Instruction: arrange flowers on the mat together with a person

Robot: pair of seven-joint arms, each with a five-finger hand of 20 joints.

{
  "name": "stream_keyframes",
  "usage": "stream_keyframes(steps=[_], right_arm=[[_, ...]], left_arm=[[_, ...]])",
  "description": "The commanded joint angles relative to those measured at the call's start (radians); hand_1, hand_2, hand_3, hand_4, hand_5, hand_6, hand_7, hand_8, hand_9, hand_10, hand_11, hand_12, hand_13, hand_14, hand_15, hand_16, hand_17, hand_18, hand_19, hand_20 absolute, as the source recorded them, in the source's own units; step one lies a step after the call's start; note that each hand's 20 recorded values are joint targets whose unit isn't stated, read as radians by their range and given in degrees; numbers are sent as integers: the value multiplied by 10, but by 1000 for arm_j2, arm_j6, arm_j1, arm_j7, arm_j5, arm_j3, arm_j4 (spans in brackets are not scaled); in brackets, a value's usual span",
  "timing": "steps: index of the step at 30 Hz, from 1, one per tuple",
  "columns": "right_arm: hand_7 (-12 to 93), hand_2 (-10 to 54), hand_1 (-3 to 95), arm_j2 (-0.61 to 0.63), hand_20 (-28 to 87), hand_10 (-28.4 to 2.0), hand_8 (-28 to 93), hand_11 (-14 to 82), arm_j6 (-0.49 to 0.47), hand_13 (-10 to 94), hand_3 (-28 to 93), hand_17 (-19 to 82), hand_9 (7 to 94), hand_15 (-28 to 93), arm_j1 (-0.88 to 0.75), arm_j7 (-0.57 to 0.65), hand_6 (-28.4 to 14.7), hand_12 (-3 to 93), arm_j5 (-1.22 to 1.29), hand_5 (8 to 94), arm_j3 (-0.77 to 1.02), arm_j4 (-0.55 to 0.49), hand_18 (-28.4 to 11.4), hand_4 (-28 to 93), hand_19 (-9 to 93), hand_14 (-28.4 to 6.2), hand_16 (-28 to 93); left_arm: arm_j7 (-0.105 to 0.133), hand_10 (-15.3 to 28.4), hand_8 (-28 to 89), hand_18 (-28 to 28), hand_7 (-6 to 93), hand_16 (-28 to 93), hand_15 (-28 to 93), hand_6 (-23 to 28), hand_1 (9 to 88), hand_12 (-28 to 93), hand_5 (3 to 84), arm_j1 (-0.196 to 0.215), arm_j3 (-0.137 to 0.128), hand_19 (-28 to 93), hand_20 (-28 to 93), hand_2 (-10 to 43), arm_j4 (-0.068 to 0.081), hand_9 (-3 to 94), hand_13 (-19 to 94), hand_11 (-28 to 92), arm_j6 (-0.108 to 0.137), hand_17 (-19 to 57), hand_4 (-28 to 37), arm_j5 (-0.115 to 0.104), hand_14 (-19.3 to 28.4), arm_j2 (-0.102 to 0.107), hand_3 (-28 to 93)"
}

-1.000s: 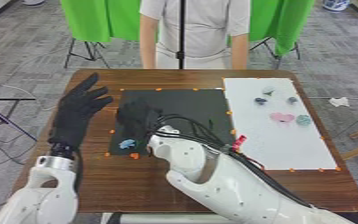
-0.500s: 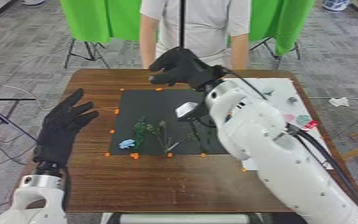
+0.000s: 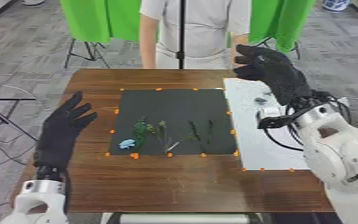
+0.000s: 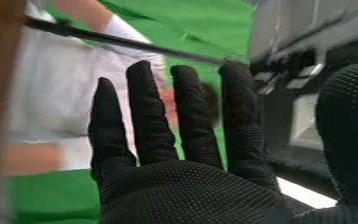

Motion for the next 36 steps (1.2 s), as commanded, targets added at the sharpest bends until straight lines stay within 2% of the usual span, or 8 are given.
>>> stream_keyframes(steps=[1, 8, 13, 14, 18, 24, 33, 36], right_arm=[[141, 3, 194, 10, 162, -121, -124, 62, 24, 345, 745, 68, 436, 207, -275, -30, 44, 147, 137, 431, 56, -11, -221, -283, 442, -167, 179], [134, 14, 178, -32, 170, -116, -120, 50, 62, 344, 752, 54, 420, 198, -361, -57, 45, 146, 139, 411, 69, -19, -230, -283, 455, -169, 188], [137, 17, 176, -41, 172, -112, -120, 50, 65, 346, 753, 54, 424, 199, -365, -67, 47, 147, 142, 414, 51, -7, -229, -283, 458, -170, 193], [136, 18, 175, -27, 172, -112, -120, 50, 66, 345, 753, 54, 424, 199, -361, -77, 47, 147, 145, 413, 42, -1, -229, -283, 459, -170, 193], [137, 18, 175, -23, 175, -111, -120, 52, 68, 344, 754, 61, 427, 198, -359, -83, 48, 148, 147, 412, 38, 1, -232, -283, 468, -170, 194], [138, 19, 173, -42, 175, -110, -122, 53, 87, 333, 760, 66, 428, 188, -388, -78, 48, 147, 140, 414, 66, -7, -236, -283, 473, -166, 195], [138, 16, 172, -37, 175, -109, -122, 55, 106, 328, 769, 68, 432, 180, -392, -87, 49, 147, 146, 417, 73, 3, -237, -283, 477, -167, 205], [139, 16, 172, -41, 175, -109, -122, 55, 98, 329, 769, 69, 432, 179, -393, -84, 52, 147, 146, 417, 76, 1, -237, -283, 478, -166, 207]], left_arm=[[28, 149, -87, 260, 93, -45, 415, 34, 244, 90, 381, 10, 27, 482, 162, 45, 21, 376, 271, 172, 29, -87, -267, -28, 244, 19, 794], [14, 152, -88, 260, 97, -45, 423, 33, 244, 95, 379, 5, 21, 481, 164, 44, 30, 382, 274, 182, 13, -87, -267, -19, 245, 3, 795], [16, 162, -88, 259, 97, -48, 442, 38, 243, 98, 377, 12, 21, 486, 170, 42, 29, 380, 274, 198, 16, -86, -268, -23, 252, 8, 797], [22, 162, -88, 259, 97, -49, 443, 38, 243, 98, 377, 9, 27, 486, 170, 42, 31, 379, 274, 199, 21, -86, -268, -31, 253, 16, 797], [7, 161, -87, 258, 97, -54, 446, 38, 243, 95, 377, 6, 24, 485, 172, 41, 30, 376, 272, 199, 12, -86, -268, -22, 253, 8, 799], [-20, 162, -88, 258, 99, -57, 447, 38, 243, 94, 375, 23, 8, 485, 175, 41, 22, 373, 269, 200, 4, -85, -267, -12, 252, -4, 798], [-20, 164, -88, 258, 99, -58, 452, 39, 244, 95, 373, 37, 8, 485, 177, 39, 16, 374, 269, 206, 8, -85, -267, -15, 252, -4, 800], [-29, 165, -88, 258, 99, -59, 452, 39, 245, 95, 372, 35, 9, 486, 178, 38, 15, 374, 269, 208, 4, -85, -266, -13, 252, -5, 800]])
